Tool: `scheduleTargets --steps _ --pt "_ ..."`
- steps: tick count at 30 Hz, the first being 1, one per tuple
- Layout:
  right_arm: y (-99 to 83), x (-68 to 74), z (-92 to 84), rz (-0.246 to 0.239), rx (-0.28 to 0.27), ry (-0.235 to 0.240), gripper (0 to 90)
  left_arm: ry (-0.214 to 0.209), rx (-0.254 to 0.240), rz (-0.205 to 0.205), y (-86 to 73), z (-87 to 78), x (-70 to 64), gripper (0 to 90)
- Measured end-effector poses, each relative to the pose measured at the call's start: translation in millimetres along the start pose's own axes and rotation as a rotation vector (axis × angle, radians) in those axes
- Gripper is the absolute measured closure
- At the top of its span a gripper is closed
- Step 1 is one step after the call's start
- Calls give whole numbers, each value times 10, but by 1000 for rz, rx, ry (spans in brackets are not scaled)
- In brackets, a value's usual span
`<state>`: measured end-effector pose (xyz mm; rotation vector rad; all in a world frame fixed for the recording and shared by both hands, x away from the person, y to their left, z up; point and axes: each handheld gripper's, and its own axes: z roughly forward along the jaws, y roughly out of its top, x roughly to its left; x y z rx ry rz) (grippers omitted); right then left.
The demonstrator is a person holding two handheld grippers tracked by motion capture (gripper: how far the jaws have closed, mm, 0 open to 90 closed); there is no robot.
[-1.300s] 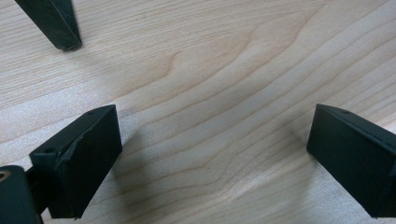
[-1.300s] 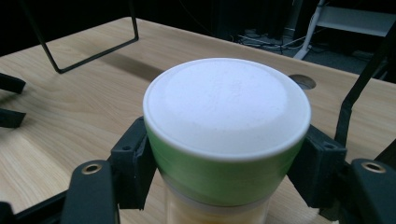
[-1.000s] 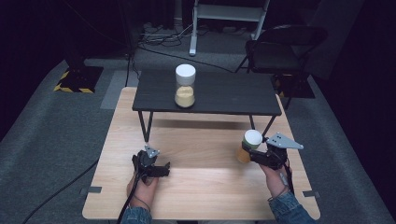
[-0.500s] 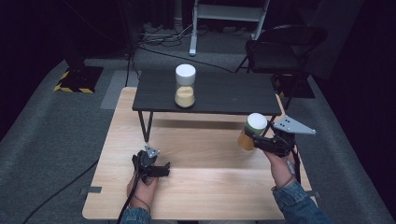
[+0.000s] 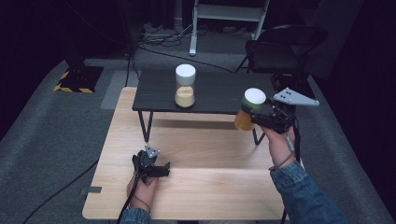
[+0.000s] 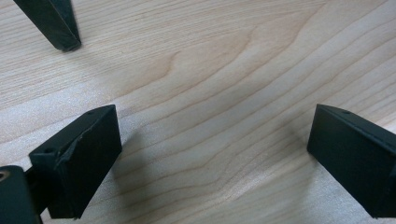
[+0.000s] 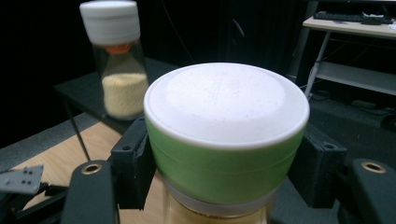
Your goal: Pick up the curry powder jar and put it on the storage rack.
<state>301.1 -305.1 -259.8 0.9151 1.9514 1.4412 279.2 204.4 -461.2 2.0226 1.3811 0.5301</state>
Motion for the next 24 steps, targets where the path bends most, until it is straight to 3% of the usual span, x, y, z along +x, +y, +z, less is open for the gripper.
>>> scheduleTargets --steps 5,13,24 --pt "195 -1 118 -3 4 -27 328 0 0 0 0 0 0 28" --pt "365 -16 371 6 8 -69 328 0 0 0 0 0 0 28" --pt "370 -52 717 49 25 -121 327 0 -2 -2 -3 1 -2 28"
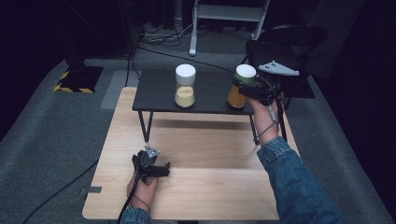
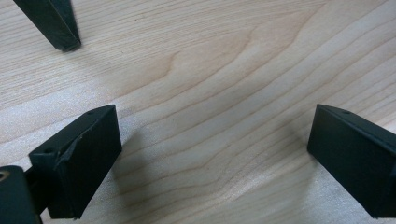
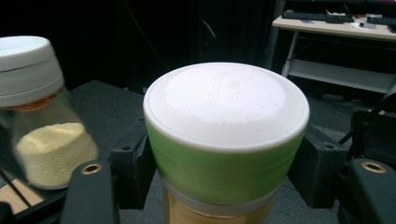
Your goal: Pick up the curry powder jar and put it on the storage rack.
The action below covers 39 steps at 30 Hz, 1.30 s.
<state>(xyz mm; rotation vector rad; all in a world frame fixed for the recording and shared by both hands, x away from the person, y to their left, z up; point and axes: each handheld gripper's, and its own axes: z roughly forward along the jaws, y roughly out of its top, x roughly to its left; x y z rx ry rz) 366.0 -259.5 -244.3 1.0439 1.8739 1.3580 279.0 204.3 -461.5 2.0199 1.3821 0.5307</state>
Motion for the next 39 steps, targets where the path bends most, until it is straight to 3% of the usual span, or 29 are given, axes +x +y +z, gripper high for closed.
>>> scheduleTargets --steps 5,13,20,25,30,39 --pt "-47 -11 50 4 -5 -4 323 0 0 -1 0 0 0 27" --pt "-100 -11 -31 -5 -33 -4 110 0 2 1 2 -1 2 27" --pt "-194 14 -179 -11 -64 -18 20 0 2 1 3 -1 1 28" --pt "-331 41 -344 -30 -103 -23 13 0 2 2 4 -1 2 28" --pt "-428 93 -454 -31 -83 -47 13 -1 2 2 4 -1 3 27" --pt "-798 68 -628 -11 -67 -53 13 -1 3 2 4 -1 4 27"
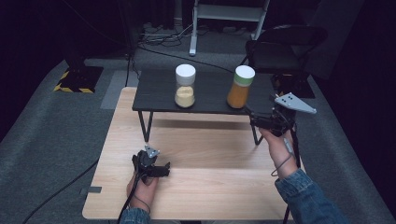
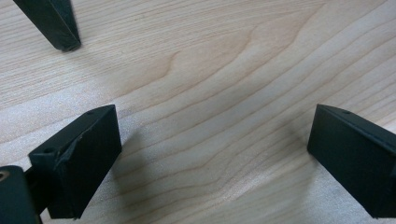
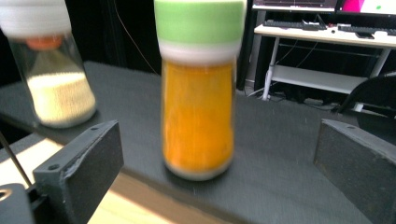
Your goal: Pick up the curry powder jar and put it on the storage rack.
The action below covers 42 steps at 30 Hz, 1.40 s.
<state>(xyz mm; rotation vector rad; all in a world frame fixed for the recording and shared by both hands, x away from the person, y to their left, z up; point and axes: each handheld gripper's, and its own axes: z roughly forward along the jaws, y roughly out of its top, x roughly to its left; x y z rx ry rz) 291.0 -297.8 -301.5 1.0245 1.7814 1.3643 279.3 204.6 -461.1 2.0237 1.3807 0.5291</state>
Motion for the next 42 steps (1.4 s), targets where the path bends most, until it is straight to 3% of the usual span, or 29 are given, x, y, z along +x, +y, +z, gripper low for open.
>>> scheduleTargets --steps 14,24,42 --pt "-696 -53 6 23 129 -36 14 1 5 0 3 -3 7 12" --pt "-1117 -85 32 61 211 -29 14 2 4 0 0 -3 5 12" --pt "-1555 -129 77 85 333 -29 15 1 4 0 0 -3 6 12"
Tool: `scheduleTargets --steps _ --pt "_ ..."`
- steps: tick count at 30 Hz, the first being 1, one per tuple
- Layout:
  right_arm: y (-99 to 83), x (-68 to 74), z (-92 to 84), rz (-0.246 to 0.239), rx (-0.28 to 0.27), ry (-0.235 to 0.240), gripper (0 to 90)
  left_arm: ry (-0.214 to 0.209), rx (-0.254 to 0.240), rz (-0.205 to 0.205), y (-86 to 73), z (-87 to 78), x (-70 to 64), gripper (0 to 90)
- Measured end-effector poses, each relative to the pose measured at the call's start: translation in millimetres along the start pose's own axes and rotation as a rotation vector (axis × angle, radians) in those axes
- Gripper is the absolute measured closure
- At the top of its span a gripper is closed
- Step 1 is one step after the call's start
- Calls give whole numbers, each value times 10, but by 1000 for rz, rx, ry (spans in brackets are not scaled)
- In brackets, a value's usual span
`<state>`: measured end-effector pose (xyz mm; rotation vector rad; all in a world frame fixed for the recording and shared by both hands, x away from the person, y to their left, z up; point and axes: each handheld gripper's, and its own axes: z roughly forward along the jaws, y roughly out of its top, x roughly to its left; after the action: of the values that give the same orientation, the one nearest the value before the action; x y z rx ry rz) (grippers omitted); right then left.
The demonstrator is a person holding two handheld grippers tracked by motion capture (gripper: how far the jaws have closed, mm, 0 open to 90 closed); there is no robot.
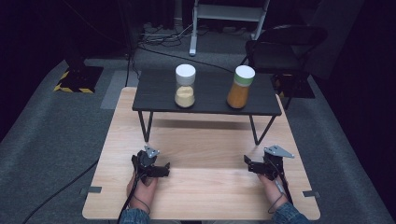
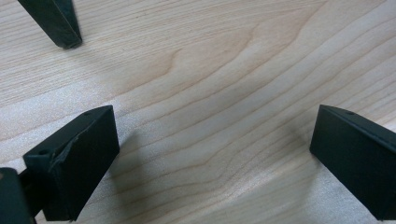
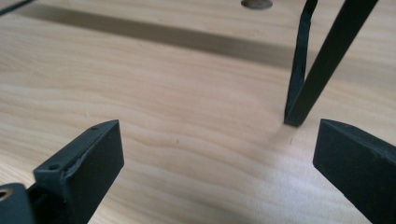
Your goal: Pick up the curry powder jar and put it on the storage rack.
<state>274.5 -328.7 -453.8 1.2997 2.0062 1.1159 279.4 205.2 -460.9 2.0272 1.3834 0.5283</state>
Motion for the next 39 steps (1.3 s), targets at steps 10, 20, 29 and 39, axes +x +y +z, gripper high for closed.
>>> scheduleTargets --steps 10,20,29,39 --pt "-70 -16 108 -20 83 -2 15 0 0 0 0 0 0 12" --pt "69 -28 223 -64 207 26 3 0 0 1 -1 0 0 11" --pt "67 -20 222 -62 207 24 1 -1 -1 1 -2 0 0 11" --pt "71 -29 229 -67 207 27 0 0 0 0 -1 0 -1 11"
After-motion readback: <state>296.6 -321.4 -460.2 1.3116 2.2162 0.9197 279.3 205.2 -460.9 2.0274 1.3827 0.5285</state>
